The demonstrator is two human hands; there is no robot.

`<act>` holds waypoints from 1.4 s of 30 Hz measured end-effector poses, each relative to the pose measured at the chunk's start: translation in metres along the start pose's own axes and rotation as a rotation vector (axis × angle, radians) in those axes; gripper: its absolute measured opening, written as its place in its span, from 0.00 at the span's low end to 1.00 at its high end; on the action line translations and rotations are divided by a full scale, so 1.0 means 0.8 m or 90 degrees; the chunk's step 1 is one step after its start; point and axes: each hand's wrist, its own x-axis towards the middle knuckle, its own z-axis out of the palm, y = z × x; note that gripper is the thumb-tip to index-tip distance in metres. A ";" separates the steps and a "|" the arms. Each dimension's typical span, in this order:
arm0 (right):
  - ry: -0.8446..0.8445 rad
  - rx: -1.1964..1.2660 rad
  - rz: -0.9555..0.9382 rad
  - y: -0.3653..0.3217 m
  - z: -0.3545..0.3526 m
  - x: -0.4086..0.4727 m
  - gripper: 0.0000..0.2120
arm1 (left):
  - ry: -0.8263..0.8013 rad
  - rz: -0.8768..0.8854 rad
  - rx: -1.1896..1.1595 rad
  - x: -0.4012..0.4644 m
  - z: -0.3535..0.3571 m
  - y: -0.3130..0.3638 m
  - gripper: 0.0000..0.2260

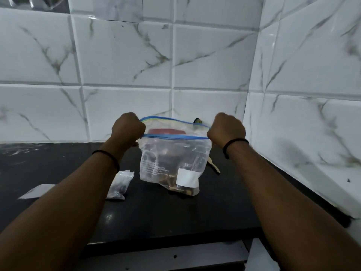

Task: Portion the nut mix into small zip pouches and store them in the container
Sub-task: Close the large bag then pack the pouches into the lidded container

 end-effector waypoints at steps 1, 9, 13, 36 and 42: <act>0.047 -0.104 -0.044 -0.011 -0.011 0.003 0.11 | 0.027 0.033 0.057 0.000 -0.007 0.009 0.08; 0.080 -0.029 -0.059 -0.013 -0.032 0.043 0.07 | -0.187 -0.173 -0.303 0.015 -0.064 0.051 0.15; 0.024 0.073 -0.013 0.002 -0.023 0.034 0.07 | -0.297 -0.162 -0.272 0.021 -0.058 0.041 0.15; -0.183 0.634 0.003 0.082 0.029 0.017 0.17 | -0.188 0.122 -0.574 0.028 -0.016 -0.074 0.23; -0.162 0.561 -0.002 0.067 0.055 0.020 0.27 | -0.079 0.053 -0.640 0.042 0.022 -0.114 0.26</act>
